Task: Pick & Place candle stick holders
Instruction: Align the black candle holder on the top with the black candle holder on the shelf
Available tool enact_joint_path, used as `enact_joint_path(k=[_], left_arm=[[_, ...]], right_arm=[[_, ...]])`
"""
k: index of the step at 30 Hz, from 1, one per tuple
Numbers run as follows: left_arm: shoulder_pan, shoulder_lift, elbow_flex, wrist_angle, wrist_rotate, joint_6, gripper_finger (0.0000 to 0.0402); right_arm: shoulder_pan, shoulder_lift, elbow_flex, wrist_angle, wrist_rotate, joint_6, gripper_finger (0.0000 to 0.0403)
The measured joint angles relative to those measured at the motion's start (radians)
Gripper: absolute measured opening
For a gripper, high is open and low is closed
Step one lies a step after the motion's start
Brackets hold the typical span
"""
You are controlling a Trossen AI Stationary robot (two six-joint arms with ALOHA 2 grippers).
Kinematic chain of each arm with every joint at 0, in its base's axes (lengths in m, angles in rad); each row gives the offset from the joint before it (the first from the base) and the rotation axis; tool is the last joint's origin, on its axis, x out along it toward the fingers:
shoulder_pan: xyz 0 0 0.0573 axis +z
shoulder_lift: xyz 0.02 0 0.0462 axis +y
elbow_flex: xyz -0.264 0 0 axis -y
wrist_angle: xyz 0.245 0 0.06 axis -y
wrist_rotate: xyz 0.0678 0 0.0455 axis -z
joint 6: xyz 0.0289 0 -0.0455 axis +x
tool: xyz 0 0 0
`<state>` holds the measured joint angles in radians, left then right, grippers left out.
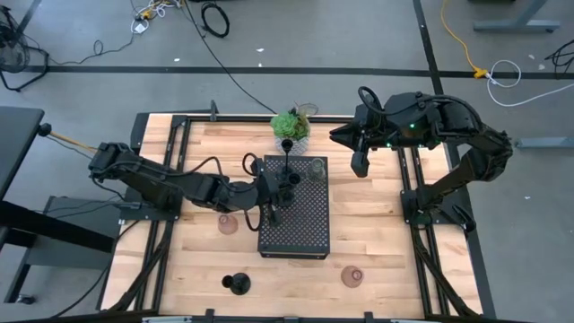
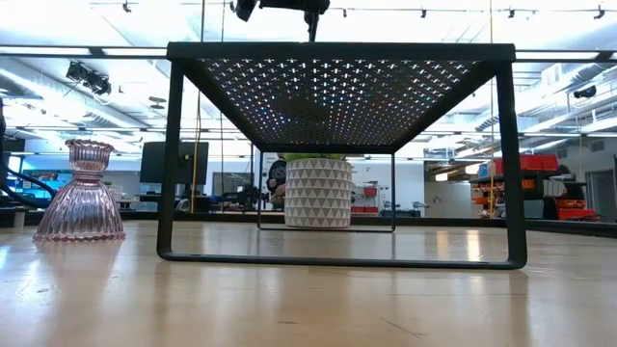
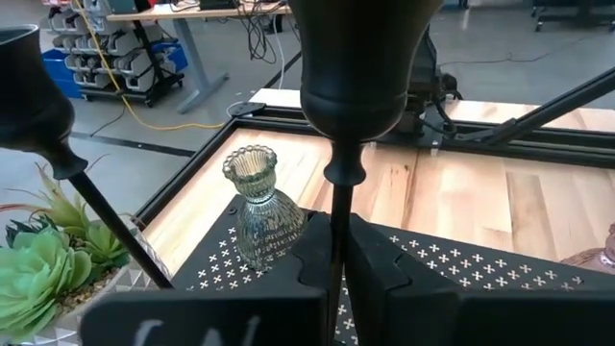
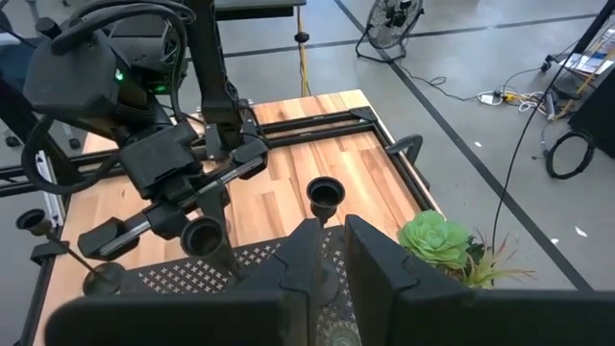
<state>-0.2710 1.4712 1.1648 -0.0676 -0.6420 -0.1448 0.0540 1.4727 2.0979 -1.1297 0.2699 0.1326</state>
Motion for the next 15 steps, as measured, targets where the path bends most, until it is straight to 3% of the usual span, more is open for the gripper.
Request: enact_joint_path(k=[15], left_arm=[[0.000,-0.001,0.000,-0.012,0.008,-0.001,0.0073]], right_arm=[[0.000,0.000,0.000,0.000,0.002,0.000,0.0048]])
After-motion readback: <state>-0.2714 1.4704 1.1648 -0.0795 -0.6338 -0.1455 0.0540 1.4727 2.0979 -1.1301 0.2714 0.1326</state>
